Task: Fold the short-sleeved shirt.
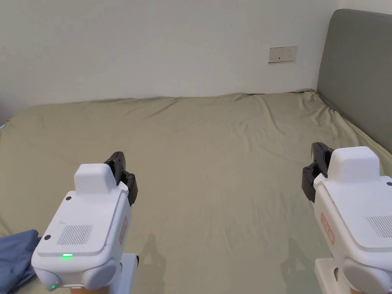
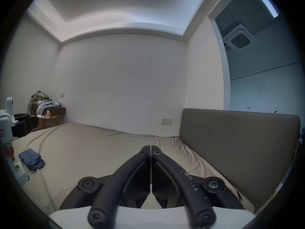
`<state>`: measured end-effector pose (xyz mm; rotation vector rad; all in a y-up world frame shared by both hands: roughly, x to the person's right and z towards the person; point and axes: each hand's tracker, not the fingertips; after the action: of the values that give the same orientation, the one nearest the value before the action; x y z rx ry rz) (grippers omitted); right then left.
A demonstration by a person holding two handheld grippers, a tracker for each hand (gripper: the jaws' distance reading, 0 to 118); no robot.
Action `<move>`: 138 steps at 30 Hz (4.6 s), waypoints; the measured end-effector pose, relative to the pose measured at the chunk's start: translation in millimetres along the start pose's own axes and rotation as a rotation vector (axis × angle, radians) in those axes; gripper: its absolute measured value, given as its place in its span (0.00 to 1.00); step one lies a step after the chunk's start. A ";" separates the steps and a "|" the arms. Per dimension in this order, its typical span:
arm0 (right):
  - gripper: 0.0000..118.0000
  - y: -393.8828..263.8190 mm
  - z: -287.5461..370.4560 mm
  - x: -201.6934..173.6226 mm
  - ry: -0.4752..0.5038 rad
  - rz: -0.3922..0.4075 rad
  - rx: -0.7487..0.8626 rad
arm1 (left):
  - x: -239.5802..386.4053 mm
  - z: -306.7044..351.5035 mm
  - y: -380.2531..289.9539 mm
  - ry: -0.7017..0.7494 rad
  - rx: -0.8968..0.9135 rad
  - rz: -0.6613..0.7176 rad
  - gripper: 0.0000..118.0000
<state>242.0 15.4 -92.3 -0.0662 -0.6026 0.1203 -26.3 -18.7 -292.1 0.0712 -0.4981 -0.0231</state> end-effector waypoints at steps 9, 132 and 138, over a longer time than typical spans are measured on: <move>0.02 1.8 0.8 -0.8 0.005 0.000 0.003 | -2.0 0.8 -0.7 0.002 -0.005 -0.001 0.00; 1.00 -0.8 -0.4 -9.7 -0.004 -0.003 0.005 | -6.4 -5.1 -1.7 -0.027 -0.029 0.011 1.00; 1.00 -1.2 -0.6 -9.0 -0.003 0.000 0.004 | -6.7 -5.5 -2.2 -0.028 -0.034 0.008 1.00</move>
<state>235.1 13.0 -97.7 -0.0625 -0.6051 0.1213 -29.6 -20.3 -300.3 0.0358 -0.5261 -0.0251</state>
